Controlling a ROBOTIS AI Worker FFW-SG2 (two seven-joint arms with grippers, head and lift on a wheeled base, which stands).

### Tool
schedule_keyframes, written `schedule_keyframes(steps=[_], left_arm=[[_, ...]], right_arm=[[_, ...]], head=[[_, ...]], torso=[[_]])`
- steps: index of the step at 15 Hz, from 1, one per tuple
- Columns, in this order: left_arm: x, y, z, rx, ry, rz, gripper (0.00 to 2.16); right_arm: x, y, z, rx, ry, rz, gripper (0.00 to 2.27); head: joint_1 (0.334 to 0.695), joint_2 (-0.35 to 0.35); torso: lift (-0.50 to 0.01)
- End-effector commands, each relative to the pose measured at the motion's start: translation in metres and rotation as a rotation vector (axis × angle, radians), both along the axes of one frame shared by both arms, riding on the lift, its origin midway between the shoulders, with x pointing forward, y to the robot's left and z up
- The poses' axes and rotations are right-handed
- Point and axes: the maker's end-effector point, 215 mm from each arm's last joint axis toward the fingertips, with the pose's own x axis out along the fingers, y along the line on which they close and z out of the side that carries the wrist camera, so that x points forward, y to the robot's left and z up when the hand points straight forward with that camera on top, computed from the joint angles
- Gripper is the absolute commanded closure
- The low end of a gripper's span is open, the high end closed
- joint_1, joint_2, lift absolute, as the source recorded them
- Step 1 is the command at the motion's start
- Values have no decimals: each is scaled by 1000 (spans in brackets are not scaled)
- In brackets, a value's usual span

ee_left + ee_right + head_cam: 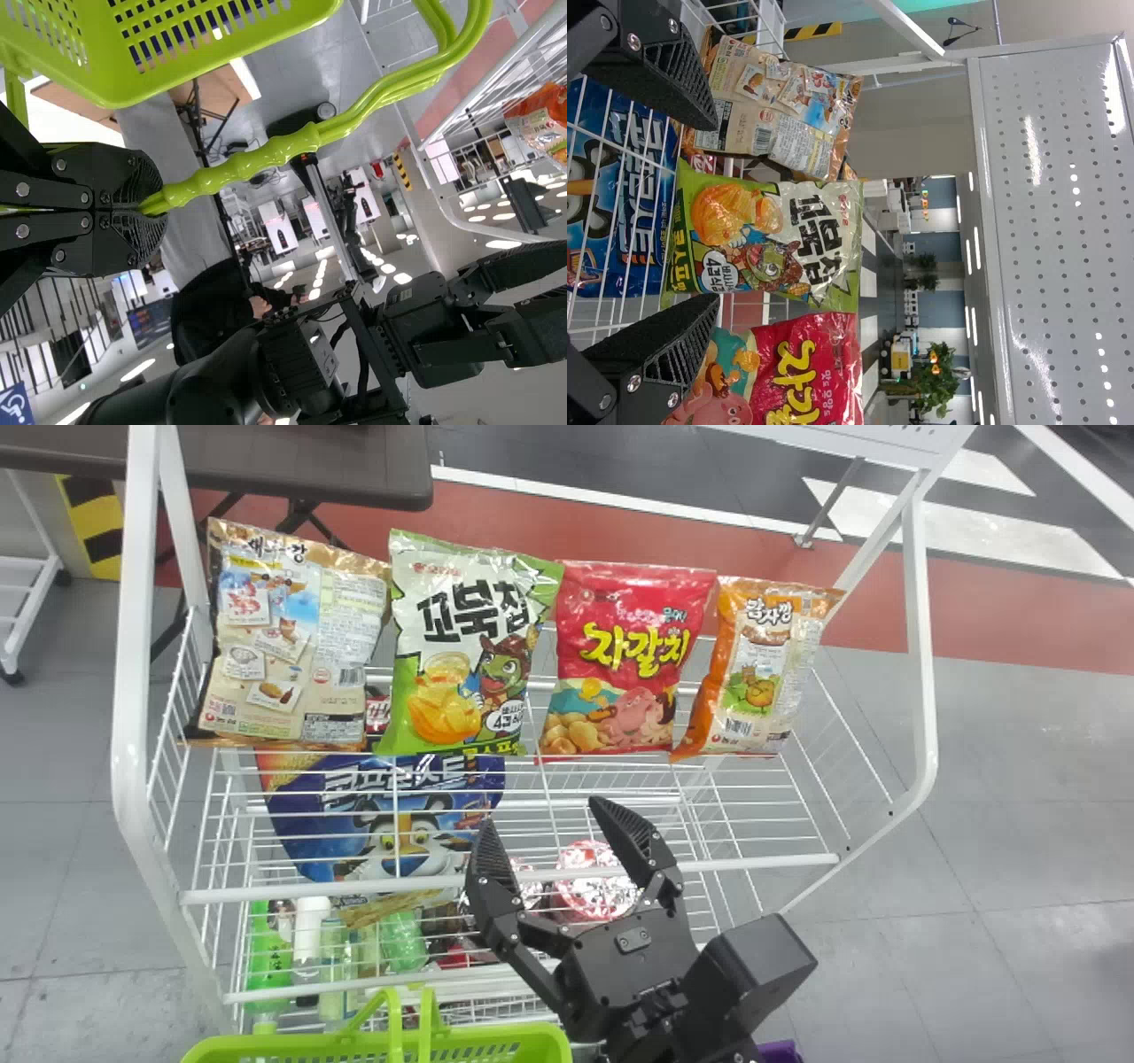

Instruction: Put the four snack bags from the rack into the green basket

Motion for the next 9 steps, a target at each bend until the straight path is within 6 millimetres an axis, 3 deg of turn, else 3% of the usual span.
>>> schedule_keyframes(steps=[1, 9], left_arm=[[-2, -1, -2, 6, 1, -5, 2030], [-4, -1, -2, 6, 6, -5, 2030]], right_arm=[[0, 0, 2, 1, -7, 0, 144], [-1, -3, 7, -1, -27, -3, 144]], head=[[695, -334], [695, -348]], torso=[[-7], [-7]])
